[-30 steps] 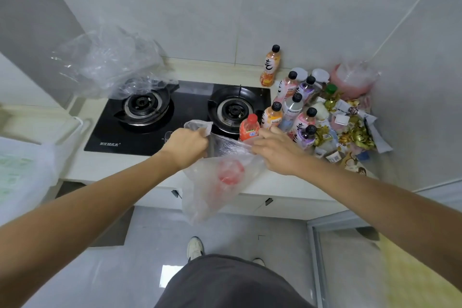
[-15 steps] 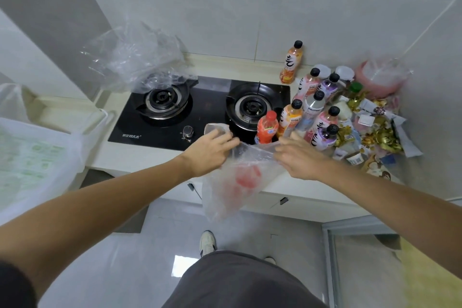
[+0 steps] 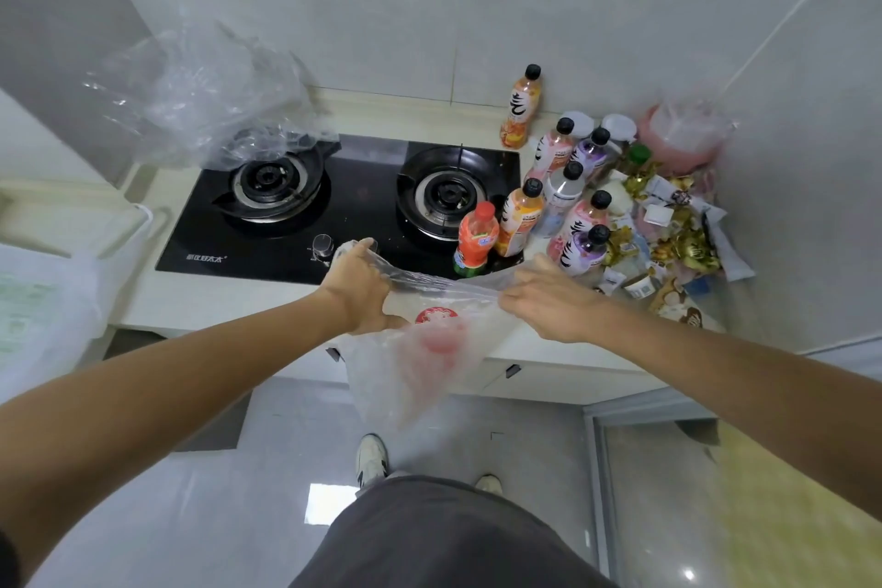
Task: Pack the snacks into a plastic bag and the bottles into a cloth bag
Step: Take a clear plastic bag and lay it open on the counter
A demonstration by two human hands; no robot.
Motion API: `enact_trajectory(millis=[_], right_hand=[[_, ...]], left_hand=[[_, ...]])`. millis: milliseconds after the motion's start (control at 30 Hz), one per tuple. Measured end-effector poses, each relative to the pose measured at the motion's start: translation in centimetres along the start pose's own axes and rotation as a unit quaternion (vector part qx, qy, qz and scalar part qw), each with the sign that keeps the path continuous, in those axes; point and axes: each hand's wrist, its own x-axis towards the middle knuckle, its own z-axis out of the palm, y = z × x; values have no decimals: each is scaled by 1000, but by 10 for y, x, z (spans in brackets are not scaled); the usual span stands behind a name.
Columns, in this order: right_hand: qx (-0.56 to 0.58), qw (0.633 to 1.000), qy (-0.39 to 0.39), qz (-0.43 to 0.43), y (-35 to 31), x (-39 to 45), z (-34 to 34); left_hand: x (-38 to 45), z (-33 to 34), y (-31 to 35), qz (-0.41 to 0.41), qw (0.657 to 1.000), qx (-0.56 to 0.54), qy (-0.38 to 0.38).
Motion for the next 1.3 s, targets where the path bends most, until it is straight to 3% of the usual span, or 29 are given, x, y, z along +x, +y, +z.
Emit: enact_trajectory(millis=[67, 233, 333, 467, 567, 933, 1100, 1300], right_hand=[[-16, 1000, 10, -14, 2, -2, 2], [-15, 997, -80, 7, 3, -6, 0], [6, 998, -46, 41, 4, -6, 4], [9, 996, -10, 89, 11, -4, -5], [-33, 990, -47, 127, 19, -7, -10], [55, 966, -108, 227, 29, -49, -3], [-53, 977, -68, 196, 26, -51, 2], [-77, 994, 1, 74, 21, -38, 15]], left_hand=[[-1, -4, -3, -36, 999, -30, -1], [2, 2, -18, -131, 988, -76, -3], [1, -7, -19, -153, 987, -54, -8], [-3, -34, -15, -157, 987, -43, -7], [-3, -48, -14, -145, 989, -12, -8], [12, -69, -14, -120, 991, -50, 36], [10, -59, -21, -110, 993, -29, 28], [7, -41, -29, -97, 993, -36, 56]])
